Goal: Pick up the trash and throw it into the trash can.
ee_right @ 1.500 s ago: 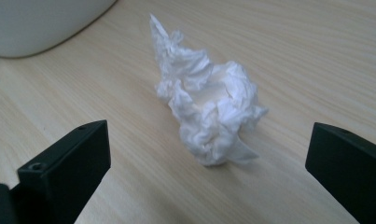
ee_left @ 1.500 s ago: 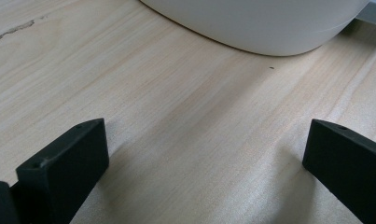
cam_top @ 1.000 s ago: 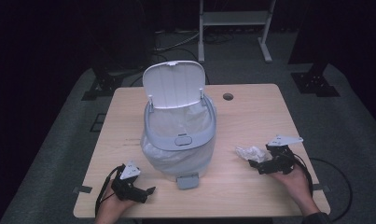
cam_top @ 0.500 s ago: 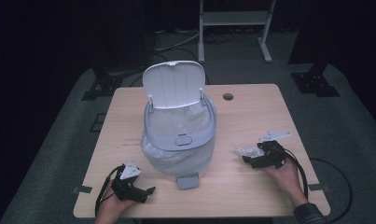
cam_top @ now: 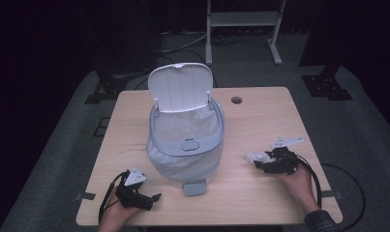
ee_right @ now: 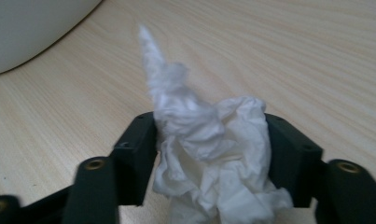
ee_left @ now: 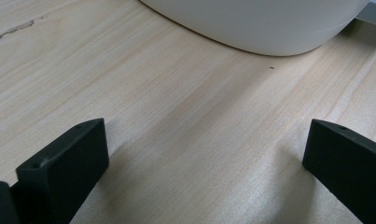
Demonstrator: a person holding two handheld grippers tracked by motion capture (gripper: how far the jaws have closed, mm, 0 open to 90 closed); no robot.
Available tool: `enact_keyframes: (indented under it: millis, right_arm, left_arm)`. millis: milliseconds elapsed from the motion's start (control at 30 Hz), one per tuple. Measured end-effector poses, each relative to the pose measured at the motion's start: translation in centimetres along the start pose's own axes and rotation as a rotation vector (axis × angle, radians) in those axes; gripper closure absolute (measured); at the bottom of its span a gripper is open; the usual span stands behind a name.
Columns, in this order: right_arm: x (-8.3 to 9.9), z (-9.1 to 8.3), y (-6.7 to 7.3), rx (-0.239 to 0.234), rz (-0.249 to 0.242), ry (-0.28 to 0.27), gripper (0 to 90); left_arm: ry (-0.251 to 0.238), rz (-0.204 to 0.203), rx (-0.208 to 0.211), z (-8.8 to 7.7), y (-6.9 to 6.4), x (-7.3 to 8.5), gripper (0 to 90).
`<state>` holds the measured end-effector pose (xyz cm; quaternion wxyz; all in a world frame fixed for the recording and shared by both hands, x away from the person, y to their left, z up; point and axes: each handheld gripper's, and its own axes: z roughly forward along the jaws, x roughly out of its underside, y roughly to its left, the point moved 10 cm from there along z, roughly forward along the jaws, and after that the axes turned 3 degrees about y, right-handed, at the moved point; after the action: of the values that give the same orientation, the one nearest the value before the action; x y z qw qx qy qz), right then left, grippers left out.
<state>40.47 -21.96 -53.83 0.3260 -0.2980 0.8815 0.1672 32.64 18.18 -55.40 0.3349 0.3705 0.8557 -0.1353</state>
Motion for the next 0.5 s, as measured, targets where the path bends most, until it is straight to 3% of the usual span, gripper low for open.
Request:
enact_keyframes:
  millis: [267, 500]
  right_arm:
    - [0.15, -0.59, 0.03, -0.034, -0.019, -0.002, 59.2]
    - [0.13, -1.06, 0.1, -0.046, -0.024, 0.0, 64.1]
  left_arm:
    - [0.0, 0.0, 0.0, 0.0, 0.0, 0.0, 0.0]
    - [0.0, 0.0, 0.0, 0.0, 0.0, 0.0, 0.0]
